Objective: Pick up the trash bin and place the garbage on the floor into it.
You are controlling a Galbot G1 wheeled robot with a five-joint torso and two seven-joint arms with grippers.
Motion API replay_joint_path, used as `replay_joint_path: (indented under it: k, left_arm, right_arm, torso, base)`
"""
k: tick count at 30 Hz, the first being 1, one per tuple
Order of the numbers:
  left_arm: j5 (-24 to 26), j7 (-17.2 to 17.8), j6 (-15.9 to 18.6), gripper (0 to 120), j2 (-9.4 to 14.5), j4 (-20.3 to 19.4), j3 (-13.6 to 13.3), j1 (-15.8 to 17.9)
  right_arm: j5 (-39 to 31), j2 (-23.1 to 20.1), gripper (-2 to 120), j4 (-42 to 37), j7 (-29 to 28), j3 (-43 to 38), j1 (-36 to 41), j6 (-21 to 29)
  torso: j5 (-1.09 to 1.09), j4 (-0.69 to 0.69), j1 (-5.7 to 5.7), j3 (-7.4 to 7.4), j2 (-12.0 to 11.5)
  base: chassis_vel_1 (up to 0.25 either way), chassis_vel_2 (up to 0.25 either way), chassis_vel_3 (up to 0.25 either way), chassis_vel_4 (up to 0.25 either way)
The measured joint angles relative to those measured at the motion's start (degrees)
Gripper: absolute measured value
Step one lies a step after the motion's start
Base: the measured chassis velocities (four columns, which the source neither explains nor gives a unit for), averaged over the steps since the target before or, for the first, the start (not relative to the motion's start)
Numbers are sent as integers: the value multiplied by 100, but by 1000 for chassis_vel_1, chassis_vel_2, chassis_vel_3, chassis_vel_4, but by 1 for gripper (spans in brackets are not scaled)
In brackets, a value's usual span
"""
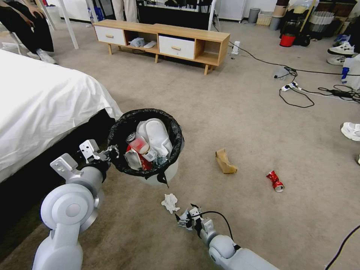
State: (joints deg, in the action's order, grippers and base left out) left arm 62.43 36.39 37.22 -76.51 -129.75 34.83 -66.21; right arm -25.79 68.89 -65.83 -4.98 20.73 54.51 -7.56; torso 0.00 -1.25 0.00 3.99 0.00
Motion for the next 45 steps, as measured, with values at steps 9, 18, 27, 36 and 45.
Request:
replay_joint_path:
  k: [9, 18, 27, 36, 45]
  left_arm:
    - [-44, -22, -10, 4, -35, 37, -21, 18]
    - [-79, -47, -17, 4, -47, 51, -22, 17]
    - [-95, -54, -22, 4, -50, 49, -30, -9]
    - [-96, -55, -24, 4, -26, 30, -25, -19]
    - [-114, -64, -26, 4, -22, 52, -25, -25]
  right_arm:
    - [11, 23, 100, 95, 40, 4, -2, -54]
    - [7, 51, 100, 149, 63, -11, 40, -94]
    - [-85, 36, 88, 166, 93, -124, 167, -103]
    - [-106, 62, 54, 171, 119, -159, 167, -102]
    - [-106, 101, 22, 299, 187, -157, 63, -138]
  torso:
    - [0, 0, 0, 0, 0]
    - [0, 0, 0, 0, 0]
    - [0, 0, 0, 0, 0]
    - [0, 0, 0, 0, 0]
    - [0, 0, 0, 0, 0]
  base:
    - [0, 0, 0, 0]
    - [0, 0, 0, 0]
    - [0, 0, 0, 0]
    - [0, 0, 0, 0]
    - [0, 0, 0, 0]
